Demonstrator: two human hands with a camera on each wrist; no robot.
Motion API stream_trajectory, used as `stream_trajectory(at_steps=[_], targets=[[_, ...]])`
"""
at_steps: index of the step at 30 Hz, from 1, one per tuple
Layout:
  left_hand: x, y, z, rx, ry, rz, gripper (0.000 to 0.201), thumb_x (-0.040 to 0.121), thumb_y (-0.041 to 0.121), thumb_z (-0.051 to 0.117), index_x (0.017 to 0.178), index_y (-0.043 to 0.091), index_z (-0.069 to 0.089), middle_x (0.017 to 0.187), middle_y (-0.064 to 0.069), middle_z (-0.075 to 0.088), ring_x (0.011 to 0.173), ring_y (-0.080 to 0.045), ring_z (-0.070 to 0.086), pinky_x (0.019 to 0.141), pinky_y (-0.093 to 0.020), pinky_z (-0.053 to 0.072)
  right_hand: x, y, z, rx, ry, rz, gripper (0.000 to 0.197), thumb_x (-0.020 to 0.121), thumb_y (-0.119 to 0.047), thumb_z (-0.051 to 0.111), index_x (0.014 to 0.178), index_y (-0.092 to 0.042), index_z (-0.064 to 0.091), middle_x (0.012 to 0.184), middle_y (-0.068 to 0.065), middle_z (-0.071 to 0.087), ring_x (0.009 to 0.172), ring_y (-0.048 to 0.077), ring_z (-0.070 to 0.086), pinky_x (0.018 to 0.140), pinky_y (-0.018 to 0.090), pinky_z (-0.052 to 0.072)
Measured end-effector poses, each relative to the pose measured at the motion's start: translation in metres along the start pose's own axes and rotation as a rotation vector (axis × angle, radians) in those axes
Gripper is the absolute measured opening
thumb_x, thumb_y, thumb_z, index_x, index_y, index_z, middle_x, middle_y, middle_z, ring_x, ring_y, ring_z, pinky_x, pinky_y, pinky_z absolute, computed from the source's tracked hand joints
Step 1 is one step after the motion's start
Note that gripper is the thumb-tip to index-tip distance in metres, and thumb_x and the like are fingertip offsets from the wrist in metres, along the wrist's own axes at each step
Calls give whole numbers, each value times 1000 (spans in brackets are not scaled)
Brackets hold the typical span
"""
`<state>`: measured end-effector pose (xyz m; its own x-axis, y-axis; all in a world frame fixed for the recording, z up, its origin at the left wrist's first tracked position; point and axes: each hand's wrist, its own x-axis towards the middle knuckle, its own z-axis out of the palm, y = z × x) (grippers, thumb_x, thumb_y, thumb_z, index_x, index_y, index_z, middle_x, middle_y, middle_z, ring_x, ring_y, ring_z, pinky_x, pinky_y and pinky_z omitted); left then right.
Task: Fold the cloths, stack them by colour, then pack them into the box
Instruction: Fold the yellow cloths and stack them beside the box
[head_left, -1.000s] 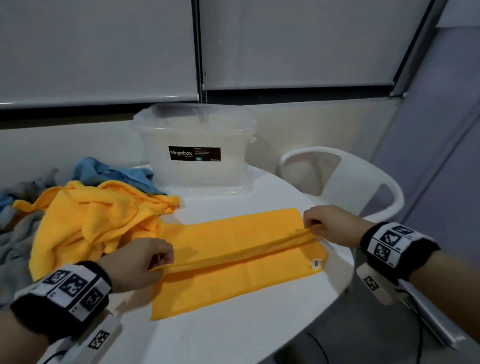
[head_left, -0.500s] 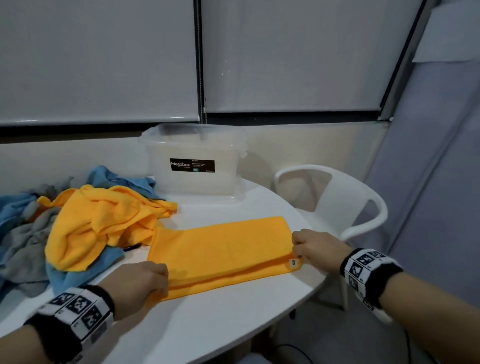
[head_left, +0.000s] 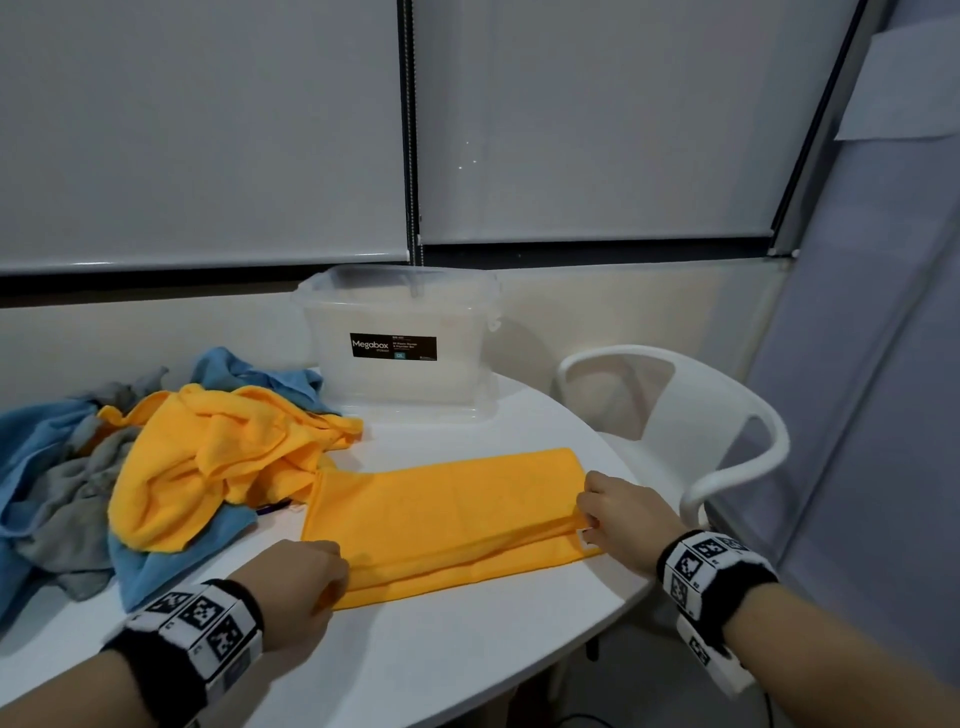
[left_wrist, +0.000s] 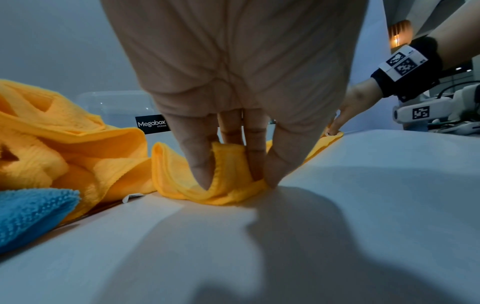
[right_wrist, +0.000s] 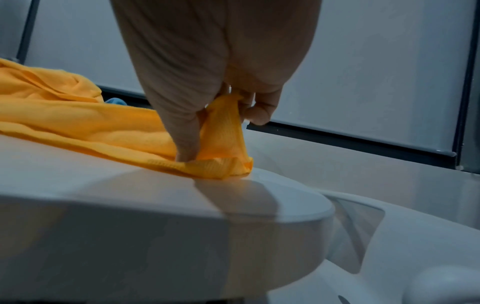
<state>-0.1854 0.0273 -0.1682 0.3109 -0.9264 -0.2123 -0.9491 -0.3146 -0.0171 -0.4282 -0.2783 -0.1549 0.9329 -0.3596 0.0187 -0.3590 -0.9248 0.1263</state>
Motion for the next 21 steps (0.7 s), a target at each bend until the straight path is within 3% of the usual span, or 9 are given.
stream_trajectory(at_steps=[2,4,8,10,12,15,18,21], targets=[[2,0,-1,12,-6,-9,5,84,28,43,82,31,47,85,13,40,65,-8,38,55,-18,29,5,-2,2,-19,-38,29,18,89,-25,55,83,-21,39,93,-5,34,77,18,38,57,29,29],[4,-1,-1,27,-9,-6,7,84,27,43,83,31,49,84,13,40,62,-5,35,52,-14,24,9,-4,1,-14,-54,33,19,88,-22,56,82,-21,39,91,-5,33,75,20,40,51,28,26],[5,-3,-1,35,-13,-3,7,84,27,45,86,32,50,89,15,43,75,-11,43,54,-11,24,12,3,2,-27,-94,-110,11,88,-11,47,81,-18,51,96,2,47,74,25,48,54,29,30],[7,-7,0,31,-8,1,7,82,27,45,83,32,49,85,15,41,76,-11,44,55,-12,25,8,8,2,-40,-140,-170,15,90,-8,44,82,-16,54,98,4,50,71,24,44,52,27,26],[8,-10,0,35,-4,0,9,80,27,45,82,30,53,80,15,39,76,-10,45,58,-15,29,5,13,4,-47,-183,-201,18,92,-10,42,86,-13,59,100,3,51,70,25,46,57,29,33],[9,-9,-2,58,-8,-5,12,80,26,45,83,26,57,78,14,39,75,-11,44,54,-11,25,-2,14,6,-38,-235,-195,16,89,-17,45,88,-13,60,104,0,50,73,24,49,68,33,41],[8,-5,-8,81,-10,-24,3,80,27,46,80,27,49,85,12,45,75,-13,44,53,-13,24,-5,8,5,-45,-263,-172,14,88,-21,48,93,-14,59,111,1,50,75,24,48,69,31,38],[6,-2,-12,71,-14,-45,2,81,28,45,82,27,45,88,9,51,76,-15,46,59,-21,32,-4,-2,6,-130,-287,-111,20,92,-15,42,102,-11,59,114,5,50,72,25,43,67,32,36]])
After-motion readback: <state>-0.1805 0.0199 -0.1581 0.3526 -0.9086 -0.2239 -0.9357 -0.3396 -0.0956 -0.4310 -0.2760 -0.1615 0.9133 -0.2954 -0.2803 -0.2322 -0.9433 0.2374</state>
